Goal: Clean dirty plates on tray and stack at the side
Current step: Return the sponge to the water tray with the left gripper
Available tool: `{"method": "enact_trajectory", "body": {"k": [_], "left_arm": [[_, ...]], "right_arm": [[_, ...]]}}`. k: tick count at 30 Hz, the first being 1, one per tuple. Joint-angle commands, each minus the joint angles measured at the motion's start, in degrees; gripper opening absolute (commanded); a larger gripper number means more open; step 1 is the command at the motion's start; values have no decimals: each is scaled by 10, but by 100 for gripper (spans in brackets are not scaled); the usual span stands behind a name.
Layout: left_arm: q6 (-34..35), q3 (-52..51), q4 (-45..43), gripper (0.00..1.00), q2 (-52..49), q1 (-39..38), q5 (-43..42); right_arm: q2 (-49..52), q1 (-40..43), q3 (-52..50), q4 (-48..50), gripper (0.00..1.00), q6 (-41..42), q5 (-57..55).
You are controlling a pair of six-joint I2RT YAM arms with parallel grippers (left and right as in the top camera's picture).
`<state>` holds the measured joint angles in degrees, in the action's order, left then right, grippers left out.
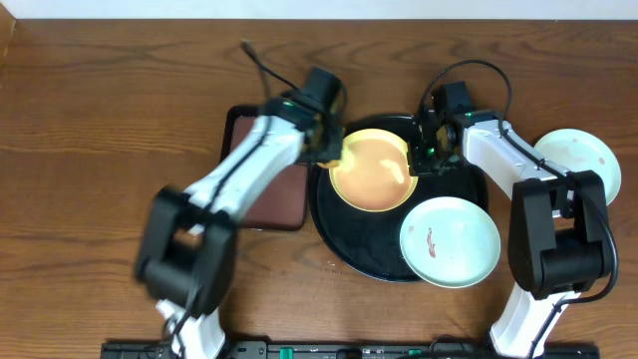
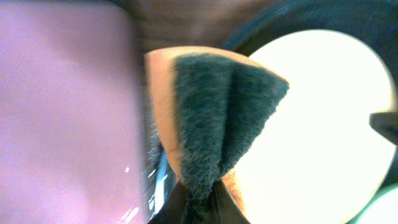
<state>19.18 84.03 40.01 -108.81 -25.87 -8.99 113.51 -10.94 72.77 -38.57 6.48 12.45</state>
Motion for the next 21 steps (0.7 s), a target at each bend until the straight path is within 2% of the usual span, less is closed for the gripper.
{"method": "enact_trajectory", "body": {"k": [1, 4, 7, 12, 17, 18, 19, 20, 21], "left_arm": [[-11, 3, 66, 8, 88, 33, 20], [-11, 2, 149, 9, 101, 65, 20], [-12, -27, 167, 9, 99, 87, 20], [-11, -165, 51, 14, 98, 137, 22], [-11, -170, 41, 17, 104, 166, 4], [-12, -163, 47, 29, 109, 171, -12], [-11, -157, 53, 34, 116, 175, -25], [-12, -147, 66, 51, 132, 181, -40], [-12, -143, 73, 60, 140, 183, -43]], "right_arm": [[19, 7, -23, -13, 1, -14, -59], [19, 7, -23, -13, 1, -14, -59], [19, 7, -23, -12, 1, -10, -58], [19, 7, -23, -2, 1, -10, -6], [19, 7, -22, 13, 1, -9, 39], [18, 8, -18, 13, 1, -7, 42], [15, 8, -12, 7, 1, -2, 42], [7, 8, 2, -4, 1, -1, 47], [3, 7, 8, -8, 1, -1, 48]]}}
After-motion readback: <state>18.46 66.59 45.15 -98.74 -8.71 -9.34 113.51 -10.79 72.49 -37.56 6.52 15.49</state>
